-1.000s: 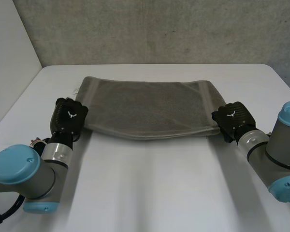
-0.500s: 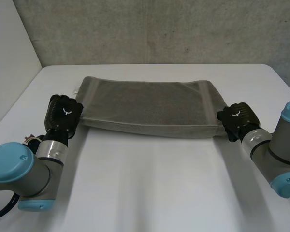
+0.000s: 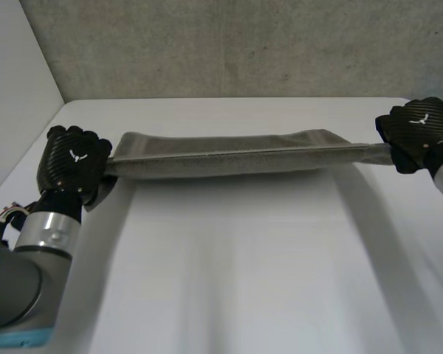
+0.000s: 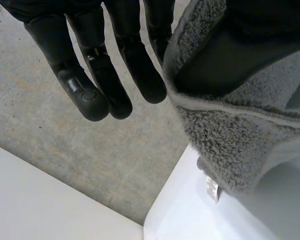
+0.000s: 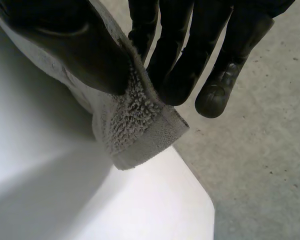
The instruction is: Fold the towel.
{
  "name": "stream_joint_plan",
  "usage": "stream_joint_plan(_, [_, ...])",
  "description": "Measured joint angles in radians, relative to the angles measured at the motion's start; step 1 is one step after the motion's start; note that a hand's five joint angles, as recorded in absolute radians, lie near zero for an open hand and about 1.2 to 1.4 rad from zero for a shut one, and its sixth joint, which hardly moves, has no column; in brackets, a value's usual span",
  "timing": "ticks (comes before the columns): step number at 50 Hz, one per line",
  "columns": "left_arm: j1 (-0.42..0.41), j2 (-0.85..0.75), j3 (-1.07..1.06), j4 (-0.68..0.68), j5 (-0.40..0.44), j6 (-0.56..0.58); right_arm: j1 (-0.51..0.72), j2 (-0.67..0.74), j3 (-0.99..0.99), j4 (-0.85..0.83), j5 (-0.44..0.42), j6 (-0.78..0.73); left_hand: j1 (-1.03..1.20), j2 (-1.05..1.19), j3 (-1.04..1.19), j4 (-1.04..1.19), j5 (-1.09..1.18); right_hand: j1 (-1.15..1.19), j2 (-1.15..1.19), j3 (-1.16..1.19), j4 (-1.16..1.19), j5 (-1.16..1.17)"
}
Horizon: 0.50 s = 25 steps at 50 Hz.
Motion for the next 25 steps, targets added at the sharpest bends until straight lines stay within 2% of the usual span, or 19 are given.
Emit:
stream_joint_plan(9, [0.016,0.288,-0.102,-0.242,0.002,-0.03,-0.11,-0.158,0.076,0.267,-0.116,-0.119,0.0,0.0,0.0,0.0,0.002,0.0,0.0,0.0,0.0,0.001])
stream_joint_plan(15, [0.041,0.406,-0.113,-0.359,0.023,-0.076,-0.161,-0.222,0.093,0.335,-0.166,-0.203,0.0,0.0,0.001,0.0,0.002,0.0,0.0,0.0,0.0,0.002])
stream_joint_plan(20, [0.061,0.384,-0.107,-0.363,0.088,-0.111,-0.168,-0.214,0.086,0.321,-0.181,-0.221,0.0,0.0,0.001,0.0,0.002,0.0,0.0,0.0,0.0,0.002])
stream_joint_plan(25, [0.074,0.236,-0.081,-0.284,0.169,-0.12,-0.159,-0.106,0.053,0.244,-0.179,-0.221,0.0,0.0,0.001,0.0,0.008,0.0,0.0,0.0,0.0,0.004])
